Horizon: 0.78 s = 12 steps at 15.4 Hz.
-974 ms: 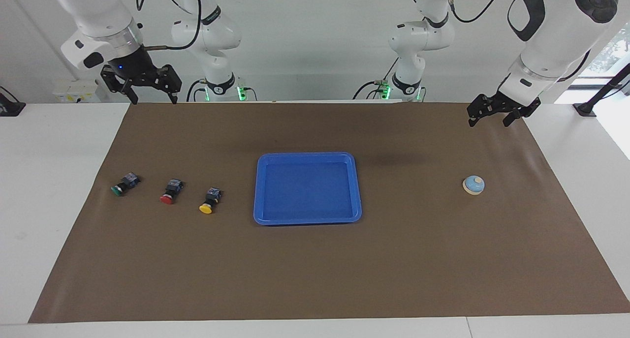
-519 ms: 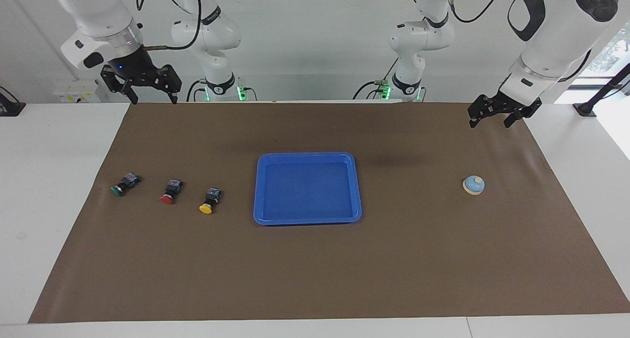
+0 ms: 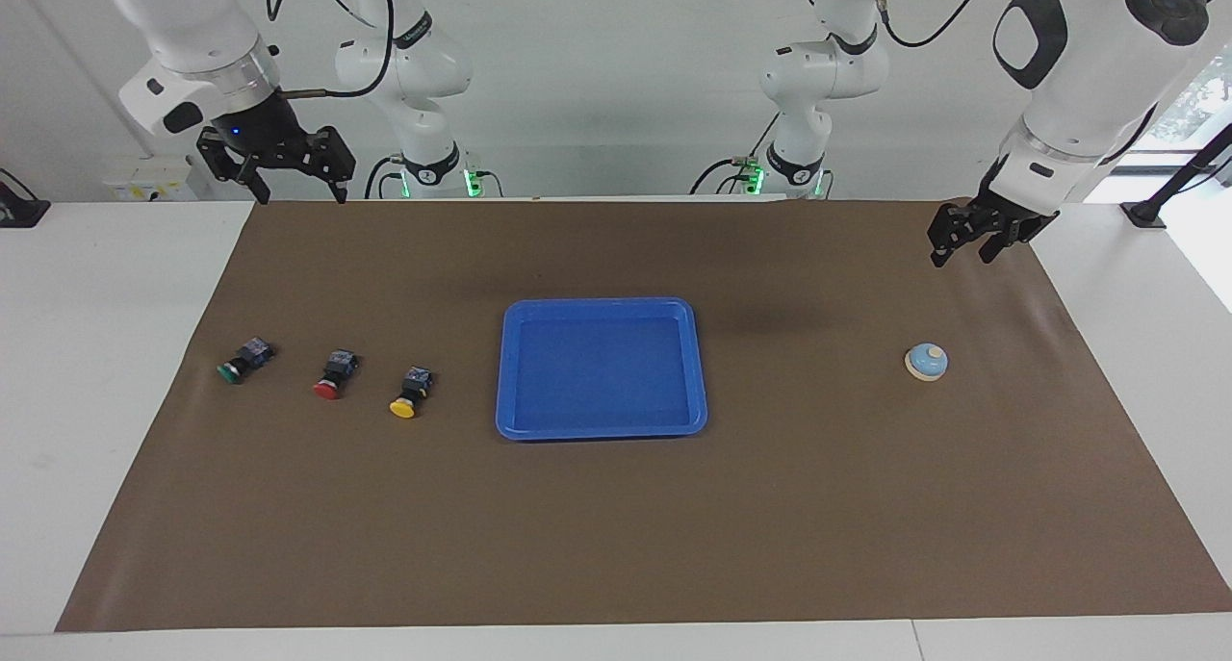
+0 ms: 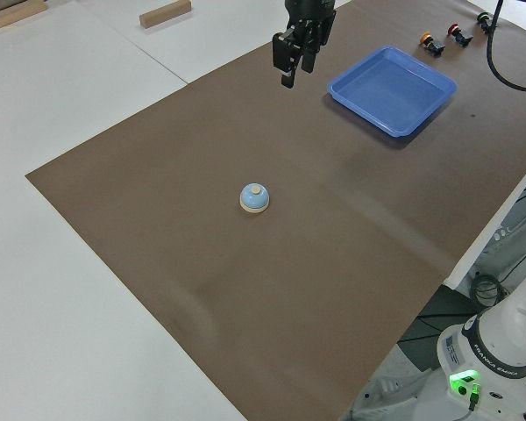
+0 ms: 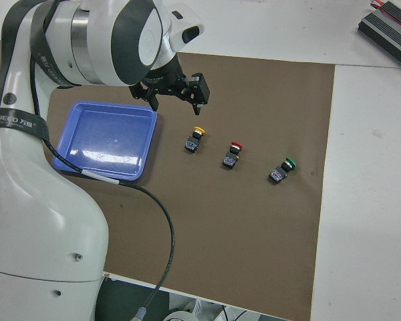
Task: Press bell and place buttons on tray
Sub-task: 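Lower the left gripper onto the white call bell to press it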
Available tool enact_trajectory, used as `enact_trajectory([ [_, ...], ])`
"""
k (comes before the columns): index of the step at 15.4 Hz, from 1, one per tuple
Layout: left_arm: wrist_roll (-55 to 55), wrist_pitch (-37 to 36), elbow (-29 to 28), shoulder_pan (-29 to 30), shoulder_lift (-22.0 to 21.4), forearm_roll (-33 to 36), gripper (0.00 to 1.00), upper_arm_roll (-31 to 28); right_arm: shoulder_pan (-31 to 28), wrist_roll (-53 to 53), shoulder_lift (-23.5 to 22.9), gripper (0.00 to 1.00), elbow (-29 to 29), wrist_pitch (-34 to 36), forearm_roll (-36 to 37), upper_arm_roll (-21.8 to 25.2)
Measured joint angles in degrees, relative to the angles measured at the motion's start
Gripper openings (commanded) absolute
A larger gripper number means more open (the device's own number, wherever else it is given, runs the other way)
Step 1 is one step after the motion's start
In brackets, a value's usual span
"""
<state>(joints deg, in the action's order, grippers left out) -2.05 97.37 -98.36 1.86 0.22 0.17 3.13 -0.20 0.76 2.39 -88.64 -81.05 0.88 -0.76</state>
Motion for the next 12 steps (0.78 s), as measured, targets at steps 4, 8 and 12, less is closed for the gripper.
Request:
enact_trajectory([
  [4, 4.03, 8.61, -8.41, 1.11, 1.47, 0.19, 0.0, -1.57, 0.0, 0.0, 0.0, 1.0, 0.0, 0.0, 0.0, 0.0],
  [8, 7.13, 18.63, -14.23, 4.46, 4.42, 0.21, 0.0, -1.89, 0.0, 0.0, 0.0, 1.0, 0.0, 0.0, 0.0, 0.0],
  [12, 7.33, 26.7, -18.07, 5.64, 6.94, 0.22, 0.0, -1.93, 0.0, 0.0, 0.0, 1.0, 0.0, 0.0, 0.0, 0.0],
])
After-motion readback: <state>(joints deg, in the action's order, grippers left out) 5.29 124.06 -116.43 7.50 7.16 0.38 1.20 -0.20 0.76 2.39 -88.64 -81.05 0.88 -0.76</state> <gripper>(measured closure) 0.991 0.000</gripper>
